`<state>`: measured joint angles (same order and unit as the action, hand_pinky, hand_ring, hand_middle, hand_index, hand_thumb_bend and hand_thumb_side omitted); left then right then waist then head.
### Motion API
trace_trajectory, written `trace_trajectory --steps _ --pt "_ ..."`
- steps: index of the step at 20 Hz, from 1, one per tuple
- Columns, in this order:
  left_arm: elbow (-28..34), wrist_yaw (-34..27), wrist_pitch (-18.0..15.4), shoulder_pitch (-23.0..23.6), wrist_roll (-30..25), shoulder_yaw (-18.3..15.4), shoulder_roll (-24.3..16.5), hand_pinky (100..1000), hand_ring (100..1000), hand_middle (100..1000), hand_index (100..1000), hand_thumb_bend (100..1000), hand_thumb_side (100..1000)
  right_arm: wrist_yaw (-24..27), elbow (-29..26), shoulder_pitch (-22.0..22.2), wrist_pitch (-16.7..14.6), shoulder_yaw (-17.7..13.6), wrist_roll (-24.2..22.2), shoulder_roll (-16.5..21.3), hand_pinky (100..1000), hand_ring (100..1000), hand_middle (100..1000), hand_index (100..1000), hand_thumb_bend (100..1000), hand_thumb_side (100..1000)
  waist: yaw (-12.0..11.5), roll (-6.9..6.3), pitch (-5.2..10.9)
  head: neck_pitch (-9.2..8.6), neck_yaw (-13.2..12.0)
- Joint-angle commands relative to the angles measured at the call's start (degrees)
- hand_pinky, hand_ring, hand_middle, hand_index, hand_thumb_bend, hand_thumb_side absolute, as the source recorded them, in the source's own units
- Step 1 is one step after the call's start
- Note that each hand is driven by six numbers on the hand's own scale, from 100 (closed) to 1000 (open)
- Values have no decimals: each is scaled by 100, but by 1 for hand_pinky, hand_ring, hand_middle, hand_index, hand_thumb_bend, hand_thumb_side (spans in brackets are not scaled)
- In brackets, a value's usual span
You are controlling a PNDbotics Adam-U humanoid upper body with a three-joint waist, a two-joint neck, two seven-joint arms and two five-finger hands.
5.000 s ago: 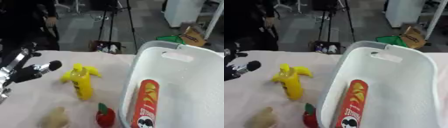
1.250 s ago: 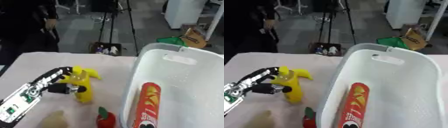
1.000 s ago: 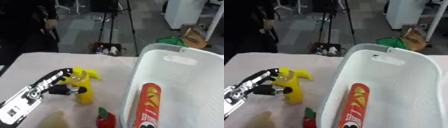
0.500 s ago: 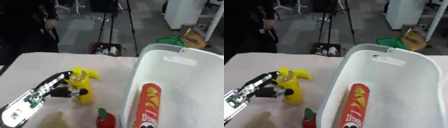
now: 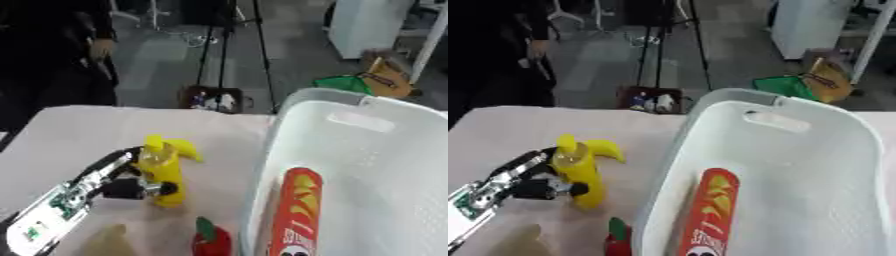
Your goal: Pick up objects on the table and place them in the box.
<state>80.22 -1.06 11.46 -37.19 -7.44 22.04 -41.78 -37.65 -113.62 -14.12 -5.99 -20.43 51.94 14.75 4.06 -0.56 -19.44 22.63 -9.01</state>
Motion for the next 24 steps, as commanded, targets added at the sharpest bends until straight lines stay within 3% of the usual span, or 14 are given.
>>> trace_trajectory --steps 1,9,16,24 --pt "3 -36 -32 -117 54 -24 -84 794 865 804 913 1000 594 31 -97 -43 5 -7 3 66 728 536 527 654 100 707 8 6 99 -64 -1" --pt "-55 42 108 -193 354 16 -55 762 813 716 836 1000 580 35 -97 -38 -2 -2 3 65 729 536 527 655 100 707 15 -7 100 -74 -3" --pt "-87 129 289 -242 680 53 -56 719 749 588 764 1000 566 36 -97 -34 -1 -5 3 67 731 536 527 656 100 709 24 -26 101 -80 -4" --pt "-100 101 445 -269 972 96 -47 616 632 487 680 1000 551 45 -97 -31 0 -18 3 67 732 537 527 656 100 708 31 -34 99 -90 -5"
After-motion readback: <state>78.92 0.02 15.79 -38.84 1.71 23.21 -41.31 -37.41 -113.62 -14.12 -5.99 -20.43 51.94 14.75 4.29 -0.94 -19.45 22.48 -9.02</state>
